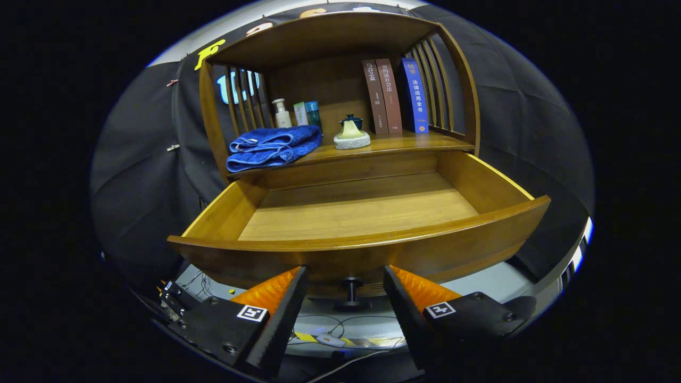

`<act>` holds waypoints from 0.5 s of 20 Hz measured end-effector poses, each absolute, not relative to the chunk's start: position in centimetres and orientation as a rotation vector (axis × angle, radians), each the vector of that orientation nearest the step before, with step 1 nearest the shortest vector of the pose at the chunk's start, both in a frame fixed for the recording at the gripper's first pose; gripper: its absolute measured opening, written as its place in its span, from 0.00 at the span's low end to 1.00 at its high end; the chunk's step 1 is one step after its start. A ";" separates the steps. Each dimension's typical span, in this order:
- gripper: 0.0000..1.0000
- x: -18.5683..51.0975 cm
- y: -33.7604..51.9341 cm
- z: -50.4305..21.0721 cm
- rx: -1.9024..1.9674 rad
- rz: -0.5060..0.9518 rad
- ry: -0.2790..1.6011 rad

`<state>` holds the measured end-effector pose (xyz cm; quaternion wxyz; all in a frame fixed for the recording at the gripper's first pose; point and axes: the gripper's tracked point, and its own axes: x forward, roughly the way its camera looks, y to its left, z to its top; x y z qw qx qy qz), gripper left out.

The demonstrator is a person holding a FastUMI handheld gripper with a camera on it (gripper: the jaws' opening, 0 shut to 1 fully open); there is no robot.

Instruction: Pull open the drawer, take out the items inside it, and place them on the countertop above the cabinet.

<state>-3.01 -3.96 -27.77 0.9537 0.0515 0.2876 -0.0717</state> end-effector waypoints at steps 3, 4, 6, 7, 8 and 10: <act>0.92 -2.9 -4.2 -28.2 0.128 -0.150 0.578; 0.92 -2.8 -4.3 -28.2 0.122 -0.150 0.573; 0.92 -2.3 -4.4 -28.2 0.107 -0.151 0.558; 0.92 -1.8 -4.6 -28.3 0.107 -0.154 0.554; 0.92 -1.2 -4.7 -28.2 0.112 -0.152 0.548; 0.92 0.3 -4.9 -28.3 0.110 -0.149 0.543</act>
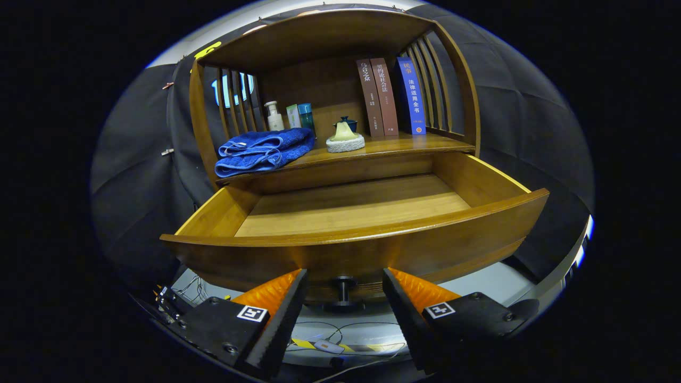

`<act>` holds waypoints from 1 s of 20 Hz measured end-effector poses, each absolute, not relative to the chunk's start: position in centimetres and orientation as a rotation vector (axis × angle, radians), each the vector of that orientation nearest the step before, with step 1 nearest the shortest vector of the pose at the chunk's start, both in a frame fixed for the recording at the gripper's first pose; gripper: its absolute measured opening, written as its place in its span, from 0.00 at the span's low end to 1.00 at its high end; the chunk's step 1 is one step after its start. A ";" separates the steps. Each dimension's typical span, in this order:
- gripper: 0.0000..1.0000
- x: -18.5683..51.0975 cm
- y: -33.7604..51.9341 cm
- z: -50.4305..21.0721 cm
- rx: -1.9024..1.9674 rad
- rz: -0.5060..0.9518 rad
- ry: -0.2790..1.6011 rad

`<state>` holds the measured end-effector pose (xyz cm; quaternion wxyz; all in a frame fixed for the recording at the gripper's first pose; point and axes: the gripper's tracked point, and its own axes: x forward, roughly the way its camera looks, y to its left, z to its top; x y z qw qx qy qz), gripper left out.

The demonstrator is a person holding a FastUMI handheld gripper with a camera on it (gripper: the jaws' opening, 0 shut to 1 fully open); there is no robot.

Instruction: Pull open the drawer, take out the items inside it, and place them on the countertop above the cabinet.

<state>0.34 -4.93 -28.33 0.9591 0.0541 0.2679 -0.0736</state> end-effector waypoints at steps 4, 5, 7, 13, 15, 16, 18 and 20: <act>0.92 3.9 -5.4 -28.0 0.099 -0.148 0.515; 0.92 4.9 -5.7 -28.2 0.104 -0.147 0.511; 0.92 6.9 -6.3 -28.5 0.109 -0.148 0.494; 0.92 11.5 -7.6 -29.3 0.099 -0.155 0.456; 0.92 12.7 -7.9 -29.5 0.098 -0.149 0.450; 0.92 13.3 -7.9 -29.5 0.098 -0.146 0.446; 0.93 14.2 -8.1 -29.6 0.094 -0.142 0.432; 0.93 15.1 -8.3 -29.8 0.088 -0.141 0.419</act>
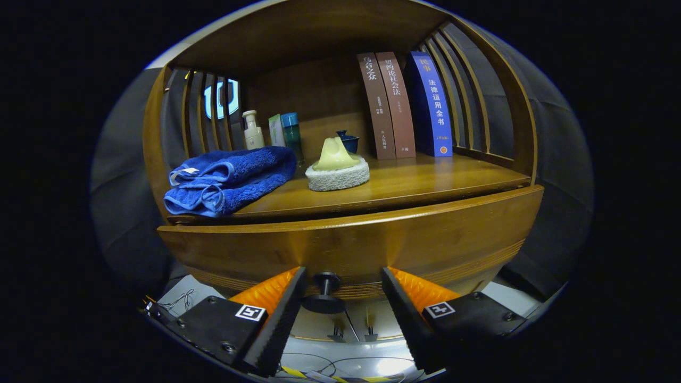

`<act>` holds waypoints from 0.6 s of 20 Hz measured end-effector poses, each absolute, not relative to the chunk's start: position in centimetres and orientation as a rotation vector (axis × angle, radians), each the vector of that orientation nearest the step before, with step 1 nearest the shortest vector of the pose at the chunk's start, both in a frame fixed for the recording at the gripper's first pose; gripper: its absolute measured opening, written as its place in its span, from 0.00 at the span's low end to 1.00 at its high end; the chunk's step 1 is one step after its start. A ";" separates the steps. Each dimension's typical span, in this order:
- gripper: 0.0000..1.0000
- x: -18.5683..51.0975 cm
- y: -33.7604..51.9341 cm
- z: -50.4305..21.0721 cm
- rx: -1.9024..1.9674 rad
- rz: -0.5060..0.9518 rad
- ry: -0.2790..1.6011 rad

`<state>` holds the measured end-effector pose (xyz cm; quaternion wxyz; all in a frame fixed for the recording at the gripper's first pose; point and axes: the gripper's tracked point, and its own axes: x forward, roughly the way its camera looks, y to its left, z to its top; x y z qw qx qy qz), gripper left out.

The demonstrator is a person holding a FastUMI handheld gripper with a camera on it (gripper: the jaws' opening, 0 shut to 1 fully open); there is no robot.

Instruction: Pull open the drawer, take out the items inside it, and place them on the countertop above the cabinet.

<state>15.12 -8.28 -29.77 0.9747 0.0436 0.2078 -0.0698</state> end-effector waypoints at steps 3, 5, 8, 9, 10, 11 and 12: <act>0.94 15.9 -8.3 -30.1 0.066 -0.143 0.412; 0.95 15.8 -8.4 -30.1 0.036 -0.150 0.399; 0.97 15.6 -8.3 -30.1 0.025 -0.154 0.385; 0.97 15.6 -8.3 -30.2 0.027 -0.154 0.381; 0.97 15.6 -8.3 -30.2 0.029 -0.153 0.381; 0.97 15.5 -8.2 -30.2 0.032 -0.148 0.380; 0.97 15.5 -8.1 -30.1 0.038 -0.143 0.381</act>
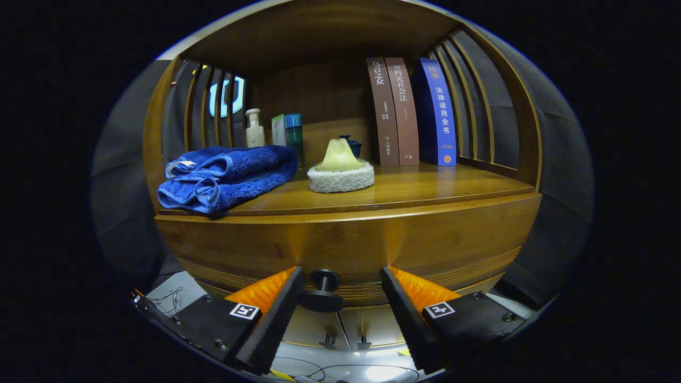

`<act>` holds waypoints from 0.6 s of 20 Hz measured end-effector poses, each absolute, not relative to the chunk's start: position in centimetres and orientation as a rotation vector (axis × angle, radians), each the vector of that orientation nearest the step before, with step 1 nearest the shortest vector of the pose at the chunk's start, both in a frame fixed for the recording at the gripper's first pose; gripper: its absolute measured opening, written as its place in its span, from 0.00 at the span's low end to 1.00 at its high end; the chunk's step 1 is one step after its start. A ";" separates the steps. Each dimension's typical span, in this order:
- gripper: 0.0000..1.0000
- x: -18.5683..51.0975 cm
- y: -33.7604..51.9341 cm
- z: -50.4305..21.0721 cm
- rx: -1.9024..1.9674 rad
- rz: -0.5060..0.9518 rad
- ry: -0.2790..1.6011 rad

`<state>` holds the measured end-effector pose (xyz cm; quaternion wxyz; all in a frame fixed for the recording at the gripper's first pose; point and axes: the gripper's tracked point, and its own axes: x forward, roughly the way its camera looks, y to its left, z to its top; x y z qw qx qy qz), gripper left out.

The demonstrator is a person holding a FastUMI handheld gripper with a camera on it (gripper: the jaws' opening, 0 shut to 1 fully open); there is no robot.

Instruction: Pull open the drawer, take out the items inside it, and place them on the countertop above the cabinet.

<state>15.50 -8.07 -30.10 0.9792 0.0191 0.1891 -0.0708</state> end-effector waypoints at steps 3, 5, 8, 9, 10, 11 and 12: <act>0.95 15.4 -7.8 -28.9 0.028 -0.126 0.358; 0.94 15.2 -7.7 -27.6 0.016 -0.124 0.336; 0.94 14.5 -7.3 -25.5 0.030 -0.120 0.323; 0.94 14.1 -7.3 -24.6 0.031 -0.119 0.313; 0.94 13.6 -7.1 -23.4 0.029 -0.119 0.298; 0.94 13.1 -7.0 -22.2 0.028 -0.118 0.282; 0.94 12.6 -6.9 -20.8 0.029 -0.117 0.264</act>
